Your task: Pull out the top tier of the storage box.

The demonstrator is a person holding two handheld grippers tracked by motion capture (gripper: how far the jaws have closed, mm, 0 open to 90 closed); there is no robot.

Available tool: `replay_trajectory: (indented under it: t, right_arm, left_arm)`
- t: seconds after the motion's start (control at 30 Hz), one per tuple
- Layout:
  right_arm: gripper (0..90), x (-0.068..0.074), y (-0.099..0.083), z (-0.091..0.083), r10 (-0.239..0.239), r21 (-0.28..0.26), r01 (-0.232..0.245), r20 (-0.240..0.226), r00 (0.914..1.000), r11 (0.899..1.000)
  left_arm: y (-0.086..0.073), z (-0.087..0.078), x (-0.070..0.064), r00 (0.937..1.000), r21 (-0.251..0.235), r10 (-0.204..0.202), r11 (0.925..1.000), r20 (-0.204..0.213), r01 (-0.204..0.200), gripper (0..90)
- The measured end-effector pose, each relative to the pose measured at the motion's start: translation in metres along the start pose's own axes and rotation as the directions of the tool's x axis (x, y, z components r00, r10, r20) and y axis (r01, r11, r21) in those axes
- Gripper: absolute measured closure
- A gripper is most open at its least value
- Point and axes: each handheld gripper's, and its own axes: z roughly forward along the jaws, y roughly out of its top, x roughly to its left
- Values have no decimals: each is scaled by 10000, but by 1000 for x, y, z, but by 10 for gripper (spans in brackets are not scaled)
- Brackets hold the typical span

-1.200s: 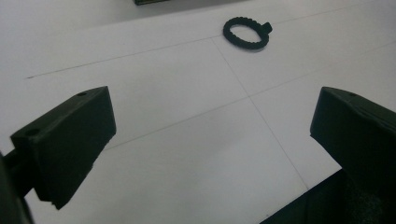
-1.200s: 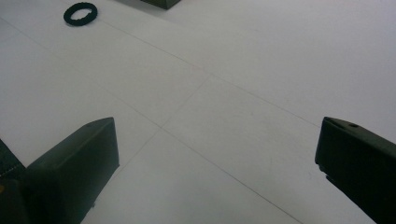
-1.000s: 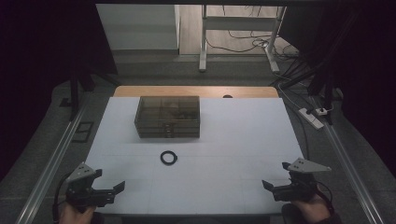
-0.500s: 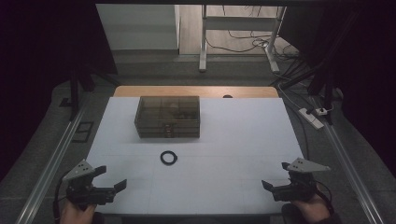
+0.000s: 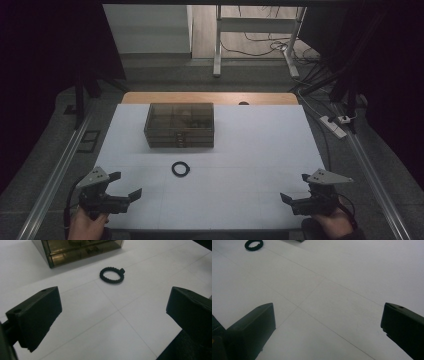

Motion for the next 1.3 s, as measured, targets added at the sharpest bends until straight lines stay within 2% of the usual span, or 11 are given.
replay_trajectory:
  t: [0.37,0.57,0.77,0.9,1.03,1.17,1.23,1.3]
  right_arm:
    - [0,0,0,0,-8,-12,8,-13,10000,10000]
    - [0,0,0,0,-11,-22,11,-11,10000,10000]
    - [0,0,0,0,-30,-14,30,-24,10000,10000]
    - [0,0,0,0,-99,-43,98,-83,9999,9999]
    - [0,0,0,0,-114,-50,113,-95,9999,9999]
    - [0,0,0,0,-123,-28,122,-97,9999,9999]
    - [0,0,0,0,-59,-44,59,-71,10000,10000]
    - [0,-1,0,0,29,-79,-30,-70,10000,10000]
  left_arm:
    - [9,14,-7,9997,-18,95,10000,-237,-96,1]
    - [12,19,-8,9999,-204,102,9997,-138,-105,2]
    - [17,23,-9,9995,-396,298,9988,-37,-299,6]
    - [19,29,-9,9984,-216,548,9982,-133,-551,1]
    - [21,34,-8,9977,-300,658,9974,-158,-662,1]
    - [23,38,-8,9987,-403,515,9979,-50,-516,1]
    - [24,41,-8,9992,-333,390,9987,0,-390,1]
    - [25,44,-8,9992,-49,356,9994,-154,-356,1]
